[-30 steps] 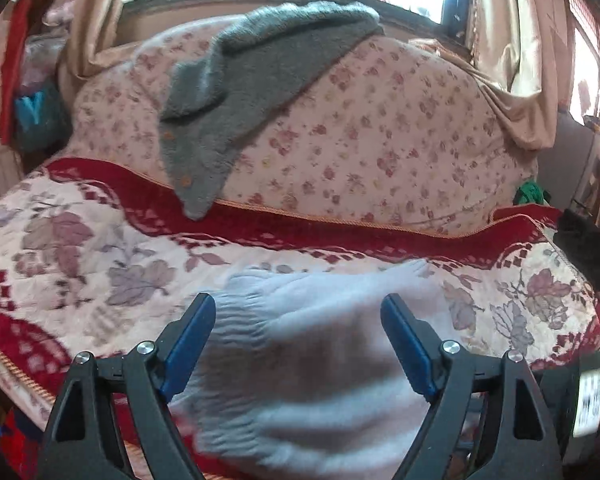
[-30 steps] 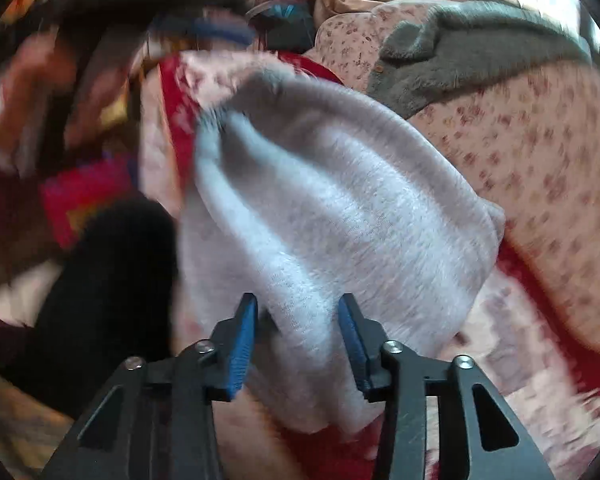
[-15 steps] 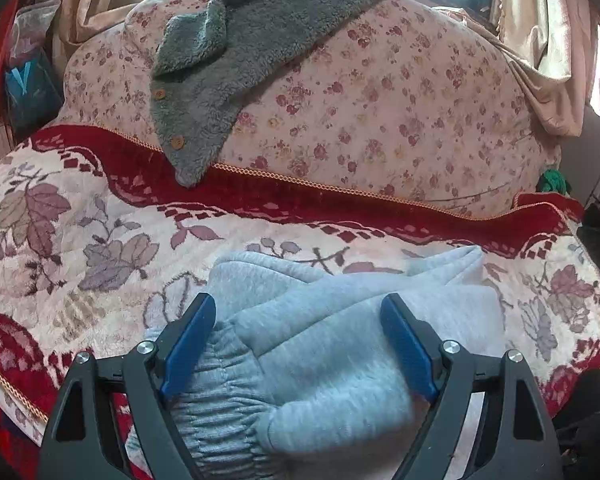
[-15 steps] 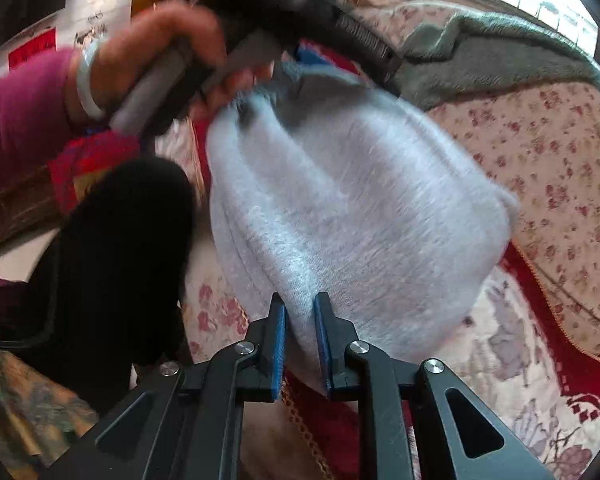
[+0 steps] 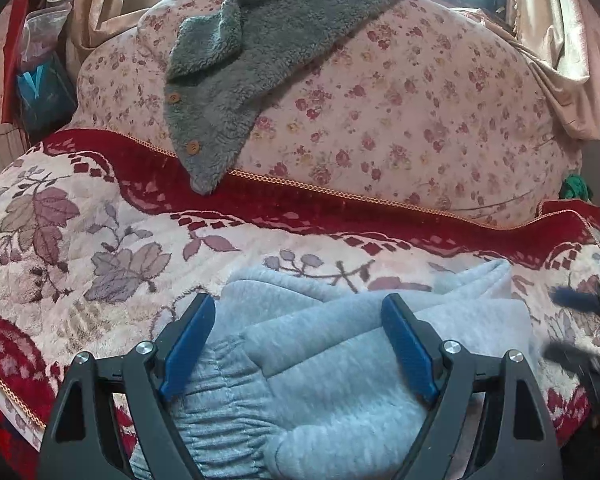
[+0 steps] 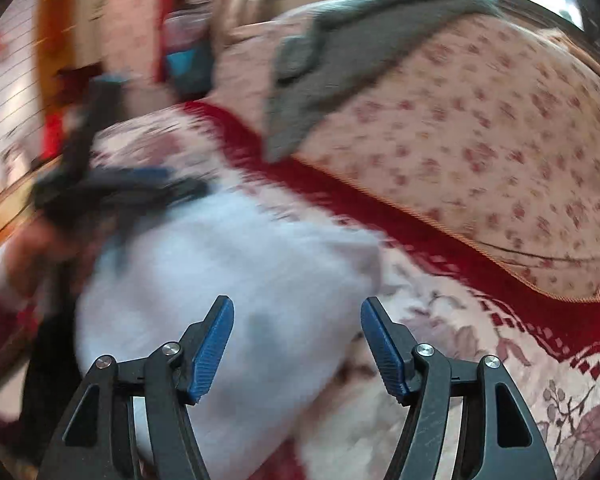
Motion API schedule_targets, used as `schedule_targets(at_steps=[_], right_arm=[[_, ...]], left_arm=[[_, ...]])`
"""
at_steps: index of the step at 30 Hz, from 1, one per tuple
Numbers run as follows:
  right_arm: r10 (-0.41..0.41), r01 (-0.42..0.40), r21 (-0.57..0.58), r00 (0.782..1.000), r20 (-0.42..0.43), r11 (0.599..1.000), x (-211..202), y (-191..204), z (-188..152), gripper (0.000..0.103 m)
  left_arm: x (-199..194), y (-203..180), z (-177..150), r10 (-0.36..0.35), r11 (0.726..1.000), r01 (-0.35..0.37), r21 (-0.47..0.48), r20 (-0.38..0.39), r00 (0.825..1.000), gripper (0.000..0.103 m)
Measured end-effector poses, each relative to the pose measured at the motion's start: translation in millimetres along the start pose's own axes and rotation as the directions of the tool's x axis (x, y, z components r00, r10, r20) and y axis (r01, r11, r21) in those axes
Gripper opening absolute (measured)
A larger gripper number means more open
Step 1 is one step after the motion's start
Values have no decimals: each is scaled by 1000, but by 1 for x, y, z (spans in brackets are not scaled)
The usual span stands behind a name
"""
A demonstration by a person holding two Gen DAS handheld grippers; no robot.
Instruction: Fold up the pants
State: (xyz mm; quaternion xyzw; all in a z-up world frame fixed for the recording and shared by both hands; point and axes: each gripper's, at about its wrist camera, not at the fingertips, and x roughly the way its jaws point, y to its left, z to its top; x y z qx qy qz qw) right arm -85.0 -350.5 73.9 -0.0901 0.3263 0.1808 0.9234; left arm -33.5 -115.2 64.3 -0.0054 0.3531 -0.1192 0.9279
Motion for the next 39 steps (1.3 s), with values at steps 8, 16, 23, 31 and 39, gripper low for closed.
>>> schedule_targets(at_steps=[8,16,23,31,39], right_arm=[[119,-107,148,990,-74,983,55,-55,39,71],[284,-259,197,952,-115,946,89,-48,34,28],[259,-231,225,961,-100,947,115,-69,67,24],[285,-236,356,954,-92,904,122,-79,35,28],[91,-73,226,993,-69,971,63,-48,48,52]], left_arm=[[9,7,-4,7,1000,-7,-18,0,1000,89],[37,23,3,76,996,-77,-37,-25,997,89],[62,46,20,87,984,-98,-146,-84,993,89],[45,31,13,114,988,-119,-99,-47,992,89],[14,18,12,169,981,-170,-90,-20,985,89]])
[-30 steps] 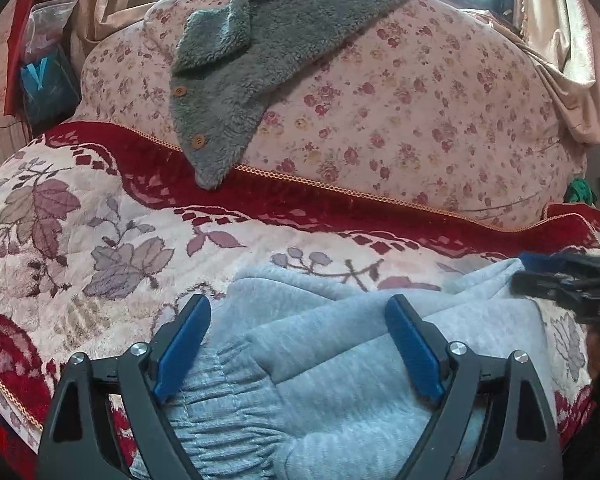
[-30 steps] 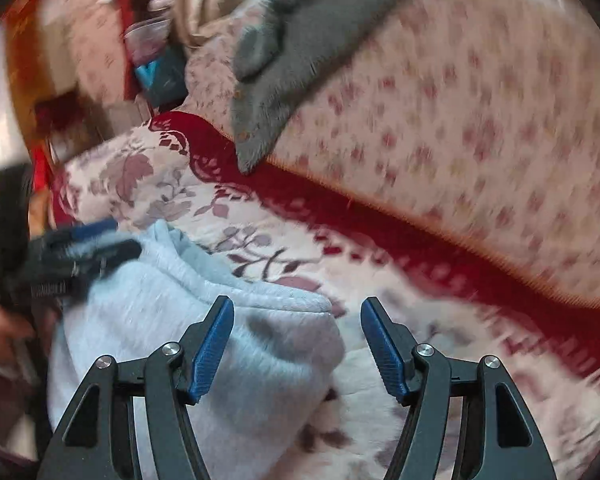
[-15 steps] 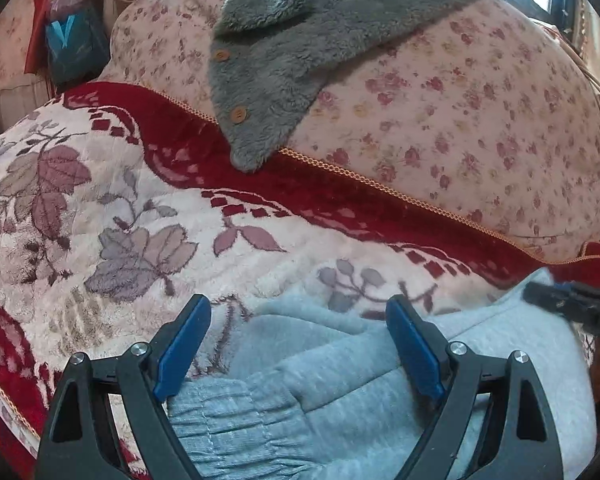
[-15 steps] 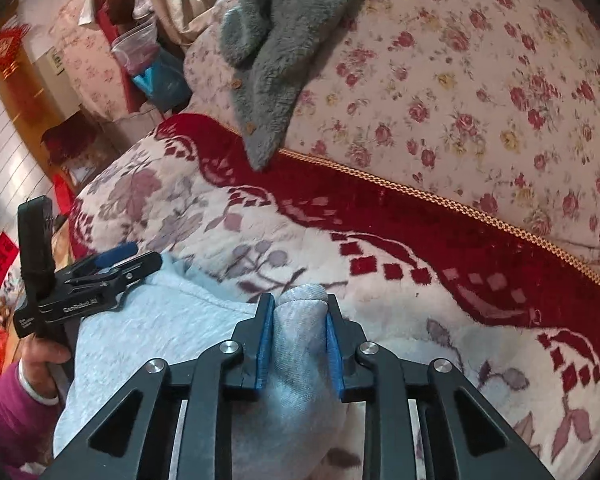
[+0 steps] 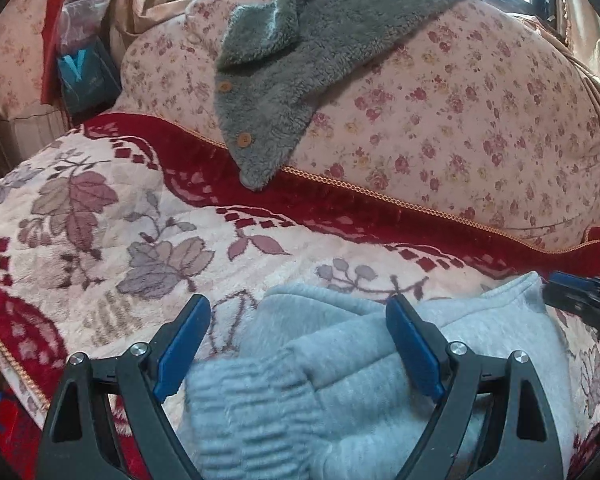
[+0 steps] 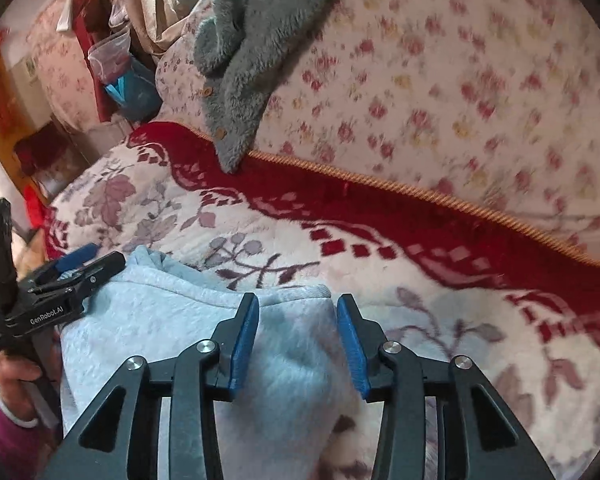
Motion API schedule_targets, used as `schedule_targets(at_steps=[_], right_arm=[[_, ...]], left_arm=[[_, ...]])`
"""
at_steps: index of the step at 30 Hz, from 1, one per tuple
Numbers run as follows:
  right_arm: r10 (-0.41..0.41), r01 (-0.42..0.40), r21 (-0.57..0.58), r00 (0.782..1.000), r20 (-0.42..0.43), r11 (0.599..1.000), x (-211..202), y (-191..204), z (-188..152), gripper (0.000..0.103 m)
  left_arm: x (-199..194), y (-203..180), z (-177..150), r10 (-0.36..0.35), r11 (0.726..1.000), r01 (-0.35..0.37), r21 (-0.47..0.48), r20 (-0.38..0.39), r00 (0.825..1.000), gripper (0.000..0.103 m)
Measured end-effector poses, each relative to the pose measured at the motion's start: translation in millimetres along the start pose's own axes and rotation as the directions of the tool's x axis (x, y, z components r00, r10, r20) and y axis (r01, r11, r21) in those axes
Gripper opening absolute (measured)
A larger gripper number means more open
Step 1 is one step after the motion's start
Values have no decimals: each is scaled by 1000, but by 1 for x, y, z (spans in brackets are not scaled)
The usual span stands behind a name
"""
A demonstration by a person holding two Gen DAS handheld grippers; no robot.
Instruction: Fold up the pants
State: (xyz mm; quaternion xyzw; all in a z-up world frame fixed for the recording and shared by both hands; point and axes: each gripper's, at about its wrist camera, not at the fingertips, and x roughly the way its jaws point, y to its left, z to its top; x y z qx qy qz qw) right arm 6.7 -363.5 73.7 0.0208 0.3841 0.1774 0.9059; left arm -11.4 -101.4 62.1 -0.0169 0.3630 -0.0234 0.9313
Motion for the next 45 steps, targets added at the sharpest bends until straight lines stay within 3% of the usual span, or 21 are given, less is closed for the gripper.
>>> schedule_targets(at_steps=[1,3,4,15,22,29,35,41,45], right_arm=[[0,0,1,1000,14,1000,-8,5,-2,55],[-11,10,4,999,44,1000,-24,16,-8,73],[-8,8,1,998,56,1000,-31,21,-11,75],[-17,17,2,997,75,1000,-60,56,-47,84],[-27,27,10,997,69,1000,-71,61,-59,88],[-25,24,48,999,29,999,-72,48,-70,98],[37,-34,129,999,-22,991,-63,26,-82,103],[125,-110,193,990,-68,975,-42,15,-87,103],[232,-198,285,969,-90,938,-20,2,-91,103]], left_arm=[[-3,0,0,1,1000,-1,-4,3,1000,89],[-15,-1,-1,-1,1000,1,-15,15,1000,89],[-20,-2,-2,1,1000,-1,-14,23,1000,89],[-74,-23,-18,6,1000,-10,30,112,994,90],[-93,-30,-31,-13,999,9,31,127,992,90],[-96,-15,-40,-10,1000,9,12,105,994,92],[-84,15,-52,-26,999,28,-31,52,998,96],[-62,47,-57,-145,985,143,-98,-12,989,96],[-42,57,-59,-206,972,197,-129,-60,977,96]])
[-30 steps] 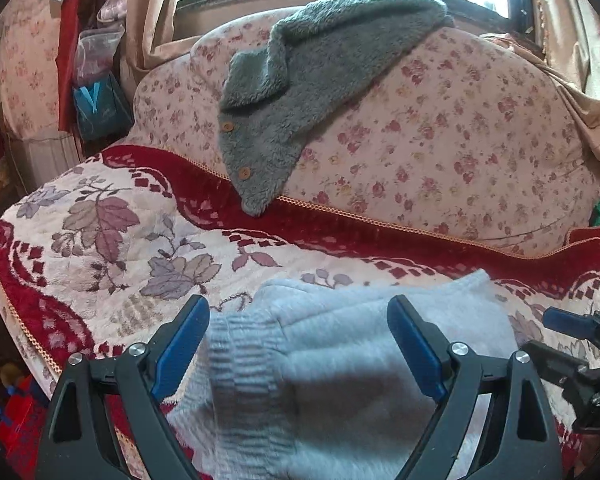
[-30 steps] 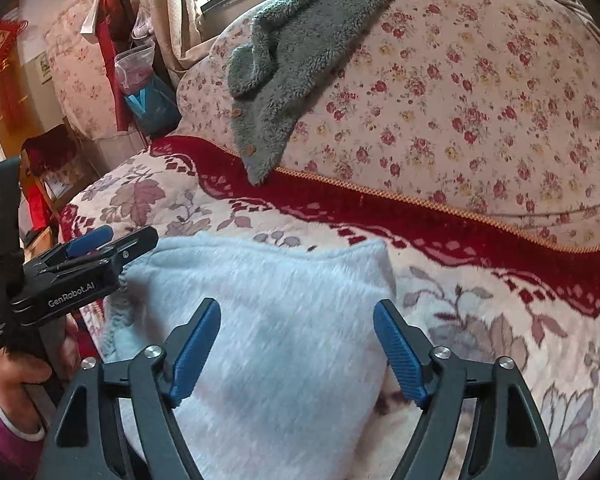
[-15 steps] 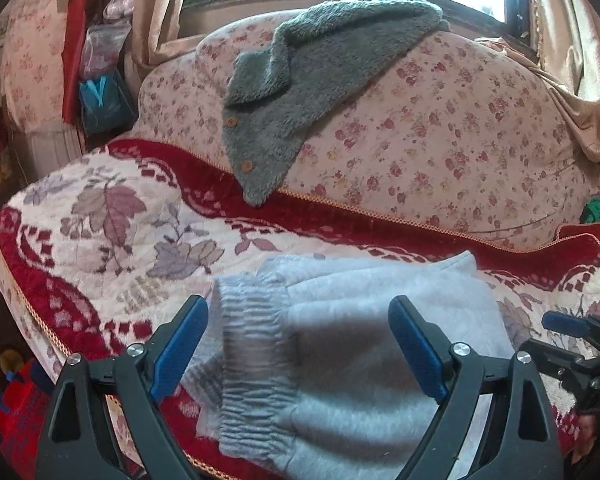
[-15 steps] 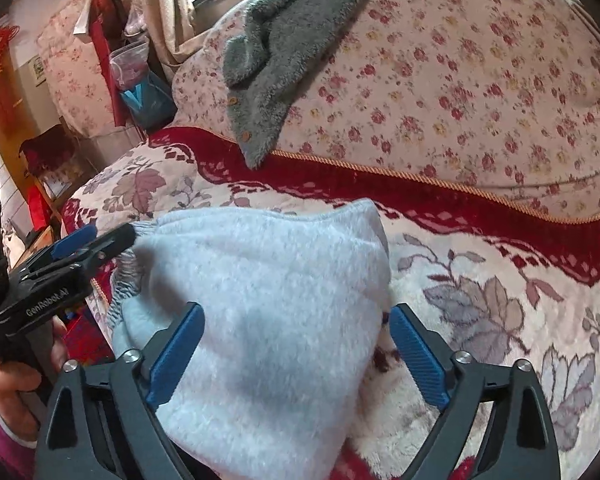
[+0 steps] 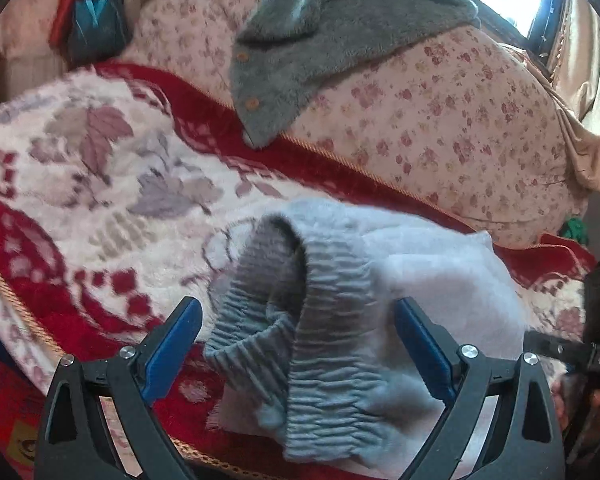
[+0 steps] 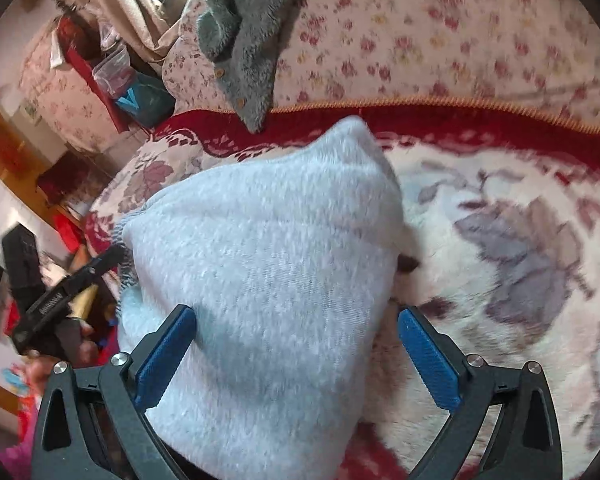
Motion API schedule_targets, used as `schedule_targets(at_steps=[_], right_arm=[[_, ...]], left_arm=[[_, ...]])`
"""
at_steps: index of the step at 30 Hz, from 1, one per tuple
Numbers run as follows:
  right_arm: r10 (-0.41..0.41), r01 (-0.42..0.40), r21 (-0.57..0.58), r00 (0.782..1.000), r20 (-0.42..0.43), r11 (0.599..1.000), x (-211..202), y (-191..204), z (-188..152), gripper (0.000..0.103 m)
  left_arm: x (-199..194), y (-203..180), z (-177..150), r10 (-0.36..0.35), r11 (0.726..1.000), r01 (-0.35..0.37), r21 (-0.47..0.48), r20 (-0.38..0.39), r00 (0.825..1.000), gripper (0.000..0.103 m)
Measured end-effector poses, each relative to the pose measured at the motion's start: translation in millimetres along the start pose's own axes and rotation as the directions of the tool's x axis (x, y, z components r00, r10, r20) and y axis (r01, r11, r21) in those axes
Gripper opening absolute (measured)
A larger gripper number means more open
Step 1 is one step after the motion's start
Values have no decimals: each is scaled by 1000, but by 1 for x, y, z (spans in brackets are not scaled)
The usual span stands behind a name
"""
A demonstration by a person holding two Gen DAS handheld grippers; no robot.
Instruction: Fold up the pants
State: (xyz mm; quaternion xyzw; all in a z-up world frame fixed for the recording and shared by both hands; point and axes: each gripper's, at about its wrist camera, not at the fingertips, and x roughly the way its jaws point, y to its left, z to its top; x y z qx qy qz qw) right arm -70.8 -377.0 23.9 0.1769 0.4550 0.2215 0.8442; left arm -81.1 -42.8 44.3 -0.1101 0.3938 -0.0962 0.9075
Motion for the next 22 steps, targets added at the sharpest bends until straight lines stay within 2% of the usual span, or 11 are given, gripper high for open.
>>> schedule_targets(at_steps=[3,5,9,12,14,17,21,22], right_arm=[[71,-69,47,997,-22,996,11,-9,6,103],[90,-89,49,996,-28,995,19,-12,11,103],[152,-147,90,987,-56,985,39,-20,18,103],[193,-184,125,979,-68,975,49,-25,21,103],[221,-210,141,973,-69,968,54,-29,21,103],[279,-261,199,958,-68,945,63,-39,19,103],[297,-281,183,952,-71,942,64,-36,19,103],[306,-289,182,950,-69,940,64,-35,20,102]], left_arm=[[16,9,-3,-48,999,47,-14,-41,998,97],[26,15,-4,-74,997,73,-30,-46,996,103],[45,27,-4,-157,986,151,-74,-73,985,103],[58,30,-6,-193,979,186,-84,-88,977,103],[66,31,-8,-236,968,227,-103,-91,967,103],[78,40,-11,-317,939,296,-176,-109,942,103],[75,37,-13,-316,944,301,-134,-101,943,102],[74,36,-12,-325,942,311,-129,-102,940,94]])
